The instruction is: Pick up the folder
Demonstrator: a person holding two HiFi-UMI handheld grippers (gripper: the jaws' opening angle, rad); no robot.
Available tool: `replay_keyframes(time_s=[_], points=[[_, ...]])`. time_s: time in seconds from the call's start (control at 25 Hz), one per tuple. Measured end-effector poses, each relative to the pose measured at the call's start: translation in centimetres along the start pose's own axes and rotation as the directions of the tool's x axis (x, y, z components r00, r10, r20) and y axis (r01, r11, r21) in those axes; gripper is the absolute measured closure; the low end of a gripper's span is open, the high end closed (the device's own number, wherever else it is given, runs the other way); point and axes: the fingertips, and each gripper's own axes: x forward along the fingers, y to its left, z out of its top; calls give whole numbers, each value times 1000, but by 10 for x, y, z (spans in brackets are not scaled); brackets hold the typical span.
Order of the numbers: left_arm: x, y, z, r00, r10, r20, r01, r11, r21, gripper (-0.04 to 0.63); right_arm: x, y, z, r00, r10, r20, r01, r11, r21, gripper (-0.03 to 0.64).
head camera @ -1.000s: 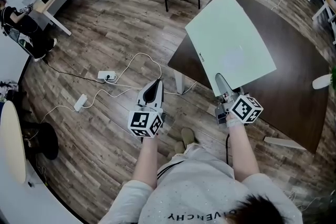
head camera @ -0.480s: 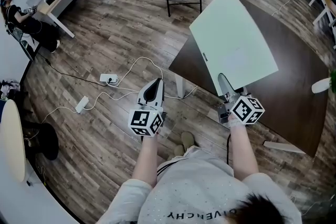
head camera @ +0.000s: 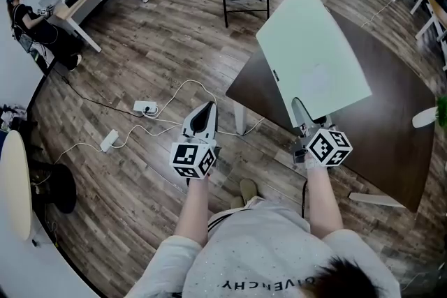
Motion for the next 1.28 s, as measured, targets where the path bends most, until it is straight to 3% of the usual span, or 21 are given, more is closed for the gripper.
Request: replay_keyframes(time_s=[0.64,1.28], points=[[-10,-3,11,999,10,32,-10,1000,-3,597,-13,12,18,999,-8,41,12,996,-91,354],[-13,-15,6,1000,-2,15,2,1000,4,597,-25,3,12,999,-33,28,35,995,-89,354]])
